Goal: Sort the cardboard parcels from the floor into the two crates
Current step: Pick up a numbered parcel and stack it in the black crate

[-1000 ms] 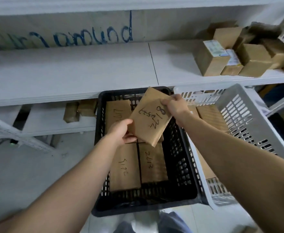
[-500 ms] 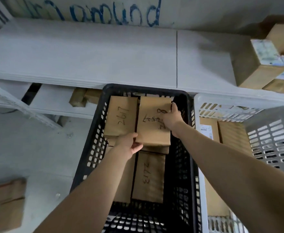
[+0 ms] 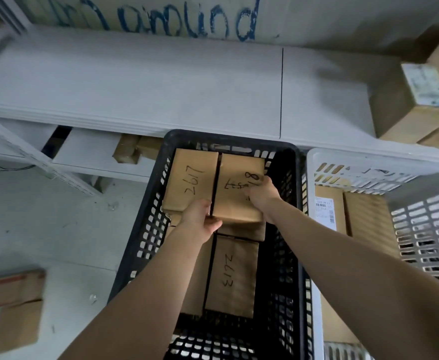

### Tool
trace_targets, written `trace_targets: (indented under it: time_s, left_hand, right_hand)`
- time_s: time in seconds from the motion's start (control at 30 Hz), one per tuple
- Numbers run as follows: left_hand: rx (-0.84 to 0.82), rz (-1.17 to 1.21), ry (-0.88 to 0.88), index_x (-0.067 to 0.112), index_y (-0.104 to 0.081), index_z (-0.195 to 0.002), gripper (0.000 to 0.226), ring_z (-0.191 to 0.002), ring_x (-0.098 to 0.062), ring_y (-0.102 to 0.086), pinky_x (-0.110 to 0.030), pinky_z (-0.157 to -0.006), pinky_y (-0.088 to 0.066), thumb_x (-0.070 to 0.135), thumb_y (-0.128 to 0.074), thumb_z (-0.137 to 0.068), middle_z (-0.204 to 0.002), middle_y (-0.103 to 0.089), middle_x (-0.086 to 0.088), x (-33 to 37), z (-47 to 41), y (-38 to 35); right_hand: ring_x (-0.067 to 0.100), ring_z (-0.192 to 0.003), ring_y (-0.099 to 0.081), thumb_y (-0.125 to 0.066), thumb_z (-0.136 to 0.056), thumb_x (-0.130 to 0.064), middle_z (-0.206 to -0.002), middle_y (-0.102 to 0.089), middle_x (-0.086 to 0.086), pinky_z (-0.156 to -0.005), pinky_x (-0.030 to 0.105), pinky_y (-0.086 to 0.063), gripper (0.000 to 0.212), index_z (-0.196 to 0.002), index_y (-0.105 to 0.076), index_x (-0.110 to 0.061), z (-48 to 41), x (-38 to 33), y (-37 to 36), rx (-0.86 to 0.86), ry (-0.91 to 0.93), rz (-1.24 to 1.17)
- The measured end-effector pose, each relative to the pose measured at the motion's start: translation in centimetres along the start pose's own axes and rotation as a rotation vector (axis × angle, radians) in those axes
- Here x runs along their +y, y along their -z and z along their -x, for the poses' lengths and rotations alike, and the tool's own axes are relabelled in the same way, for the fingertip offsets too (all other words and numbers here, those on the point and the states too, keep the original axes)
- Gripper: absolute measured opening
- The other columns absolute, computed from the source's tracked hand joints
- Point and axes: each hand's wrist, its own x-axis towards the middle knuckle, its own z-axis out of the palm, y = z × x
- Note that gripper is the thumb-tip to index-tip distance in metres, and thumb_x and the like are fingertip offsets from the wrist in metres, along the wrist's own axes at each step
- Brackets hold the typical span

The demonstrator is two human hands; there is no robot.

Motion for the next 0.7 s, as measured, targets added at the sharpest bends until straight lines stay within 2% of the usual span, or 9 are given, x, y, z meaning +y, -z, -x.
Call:
trace_targets:
  time_s: [0.1,0.2,0.27,0.33,0.4,0.47,0.5,0.6,0.7]
  left_hand:
    - [-0.011,-0.125,0.039,0.004,-0.047,-0.125,0.032,-0.125,-0.034,-0.046,-0.051,-0.105,-0.041,0.007,-0.053,-0.094,-0.116,-0.051,-0.016,0.9,1.7,0.2]
    - [0.012,-0.227,-0.007,0.005,-0.049,-0.124,0.034,-0.107,-0.029,-0.054,-0.041,-0.089,-0.049,0.018,-0.055,-0.093,-0.114,-0.052,-0.016,2.1,3.2,0.3]
    - [-0.003,-0.290,-0.106,0.007,-0.053,-0.114,0.025,-0.096,-0.024,-0.055,-0.037,-0.086,-0.050,0.023,-0.053,-0.094,-0.101,-0.055,-0.011,3.2,4.6,0.0]
    - [-0.044,-0.328,-0.205,0.011,-0.057,-0.096,0.015,-0.092,-0.021,-0.057,-0.035,-0.089,-0.052,0.026,-0.053,-0.095,-0.093,-0.057,-0.006,4.5,6.3,-0.4]
    - [-0.121,-0.339,-0.306,0.014,-0.056,-0.088,0.014,-0.089,-0.019,-0.060,-0.035,-0.091,-0.053,0.027,-0.054,-0.095,-0.090,-0.060,-0.006,5.8,8.6,-0.8]
    - [-0.232,-0.356,-0.406,0.012,-0.060,-0.097,0.015,-0.089,-0.020,-0.064,-0.036,-0.088,-0.055,0.026,-0.056,-0.094,-0.097,-0.065,-0.009,6.9,10.4,-1.1]
    - [-0.290,-0.388,-0.456,0.011,-0.061,-0.104,0.019,-0.092,-0.021,-0.066,-0.036,-0.087,-0.056,0.026,-0.056,-0.094,-0.103,-0.066,-0.010,7.3,11.3,-1.2]
    - [-0.476,-0.513,-0.596,0.008,-0.060,-0.112,0.025,-0.099,-0.024,-0.066,-0.036,-0.086,-0.056,0.025,-0.053,-0.096,-0.110,-0.066,-0.012,7.6,14.0,-1.4]
    - [-0.639,-0.621,-0.756,0.009,-0.060,-0.111,0.028,-0.097,-0.019,-0.067,-0.033,-0.087,-0.056,0.031,-0.052,-0.096,-0.107,-0.067,-0.006,6.5,17.0,-1.3]
  right_hand:
    - [0.028,-0.109,-0.055,-0.054,-0.088,-0.019,-0.138,-0.045,0.011,-0.092,0.041,-0.052,0.057,-0.142,-0.035,-0.015,1.5,-1.0,0.6,0.066,0.037,0.022]
    - [0.014,-0.079,-0.058,-0.052,-0.094,-0.023,-0.128,-0.054,0.007,-0.059,0.025,-0.048,0.055,-0.145,-0.034,-0.015,3.8,-2.8,1.0,0.101,0.130,-0.055]
    - [0.005,-0.067,-0.050,-0.049,-0.097,-0.027,-0.123,-0.056,0.003,-0.050,0.020,-0.039,0.052,-0.146,-0.035,-0.015,5.5,-4.2,1.4,0.135,0.195,-0.114]
    - [0.002,-0.068,-0.047,-0.048,-0.098,-0.031,-0.124,-0.055,0.002,-0.053,0.016,-0.038,0.048,-0.142,-0.040,-0.013,8.0,-5.7,1.6,0.173,0.262,-0.170]
    - [0.013,-0.084,-0.058,-0.048,-0.097,-0.035,-0.125,-0.059,0.005,-0.067,0.024,-0.049,0.045,-0.134,-0.049,-0.010,10.9,-6.9,1.9,0.228,0.320,-0.253]
    - [0.021,-0.104,-0.059,-0.048,-0.097,-0.038,-0.121,-0.061,0.007,-0.087,0.034,-0.049,0.046,-0.131,-0.052,-0.007,13.9,-7.7,2.1,0.291,0.360,-0.329]
    - [0.021,-0.105,-0.058,-0.047,-0.097,-0.038,-0.117,-0.062,0.006,-0.090,0.035,-0.048,0.045,-0.128,-0.054,-0.005,15.4,-8.0,2.3,0.319,0.380,-0.374]
    - [0.012,-0.093,-0.057,-0.047,-0.098,-0.036,-0.101,-0.062,-0.001,-0.078,0.026,-0.046,0.037,-0.120,-0.058,-0.008,19.8,-8.4,2.8,0.418,0.440,-0.522]
    - [0.008,-0.095,-0.057,-0.047,-0.098,-0.039,-0.105,-0.062,-0.004,-0.079,0.022,-0.041,0.039,-0.121,-0.059,-0.010,24.1,-7.9,3.3,0.515,0.493,-0.614]
